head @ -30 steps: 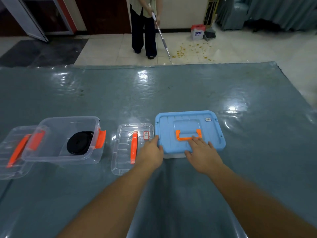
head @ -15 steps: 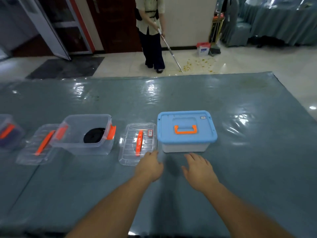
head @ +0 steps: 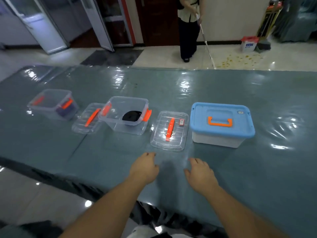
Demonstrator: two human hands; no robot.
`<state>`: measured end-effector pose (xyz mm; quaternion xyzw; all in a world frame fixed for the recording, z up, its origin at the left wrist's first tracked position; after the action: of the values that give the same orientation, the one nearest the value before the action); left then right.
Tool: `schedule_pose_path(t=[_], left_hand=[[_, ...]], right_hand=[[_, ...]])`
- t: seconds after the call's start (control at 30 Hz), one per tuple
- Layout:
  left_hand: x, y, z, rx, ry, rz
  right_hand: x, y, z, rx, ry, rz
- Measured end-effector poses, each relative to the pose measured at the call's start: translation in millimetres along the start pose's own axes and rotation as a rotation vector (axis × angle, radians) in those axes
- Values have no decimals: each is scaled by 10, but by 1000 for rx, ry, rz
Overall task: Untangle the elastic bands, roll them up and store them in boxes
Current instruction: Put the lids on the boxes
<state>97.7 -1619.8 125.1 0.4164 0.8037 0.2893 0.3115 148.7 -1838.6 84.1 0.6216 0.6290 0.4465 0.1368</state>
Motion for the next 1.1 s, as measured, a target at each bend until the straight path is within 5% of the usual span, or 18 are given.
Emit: schedule_pose_path(t=[0.37,0.67,1.1], left_hand=[[1412,664,303,-83,-4,-17],[2636,1001,817,62,-83,3],[2968,1129,1229,164,-164,117]], right_hand=[[1504,-233,721,28,13,-81],[2729,-535,1225,-6,-128,112],[2997,-744,1409,-64,-250,231]])
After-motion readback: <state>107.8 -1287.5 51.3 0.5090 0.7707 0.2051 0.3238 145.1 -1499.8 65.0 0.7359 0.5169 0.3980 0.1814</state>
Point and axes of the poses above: each hand's wrist, its own z-axis towards the middle knuckle, its own y-axis out of the back of the hand, x = y × z, the point moved 1 cm from there along z, towards the middle knuckle, and after that the axes turned 15 degrees about x, right-handed, at the moved point
